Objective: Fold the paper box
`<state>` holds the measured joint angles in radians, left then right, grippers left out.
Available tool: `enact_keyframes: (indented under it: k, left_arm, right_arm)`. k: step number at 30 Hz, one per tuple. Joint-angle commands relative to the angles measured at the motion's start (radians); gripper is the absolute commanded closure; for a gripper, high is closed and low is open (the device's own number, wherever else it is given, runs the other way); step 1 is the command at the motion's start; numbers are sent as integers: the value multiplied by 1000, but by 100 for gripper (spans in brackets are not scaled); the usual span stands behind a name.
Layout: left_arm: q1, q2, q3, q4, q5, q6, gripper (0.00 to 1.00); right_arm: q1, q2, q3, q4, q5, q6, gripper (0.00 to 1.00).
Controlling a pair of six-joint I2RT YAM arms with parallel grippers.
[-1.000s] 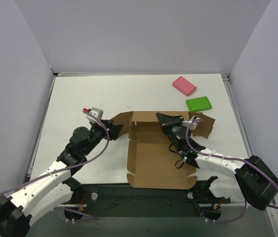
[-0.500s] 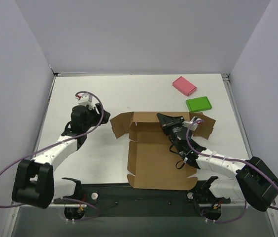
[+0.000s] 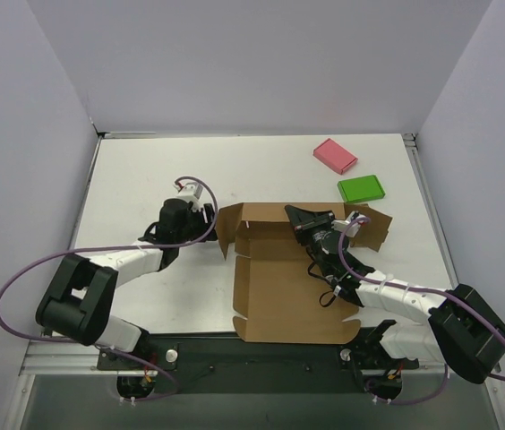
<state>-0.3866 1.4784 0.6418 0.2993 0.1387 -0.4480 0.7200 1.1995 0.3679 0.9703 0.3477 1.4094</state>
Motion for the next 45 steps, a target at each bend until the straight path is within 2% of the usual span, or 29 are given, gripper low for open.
enact_keyframes:
  k: [1,6,11,17,24,36,45]
  left_arm:
    - [-35,-101,-79,131,39,-9,35]
    - [-86,-142,-122,188,93,-12,35]
    - [-116,-122,-156,305,173,2,38]
    - [-144,-110,-175,396,200,8,38]
    - [-199,-81,-153,443,191,22,38]
    - [-212,-35,-47,438,194,42,38]
    - [-239,-38,-116,566,262,77,32]
  right_arm:
    - [4,3,-11,5,33,-67,100]
    - [4,17,-7,11,30,-63,100]
    - [9,28,-9,16,33,-59,100]
    - [13,29,-12,21,42,-66,100]
    - [18,35,-11,21,43,-67,100]
    - [24,41,-12,24,45,-69,100]
    - [25,41,-15,24,48,-64,100]
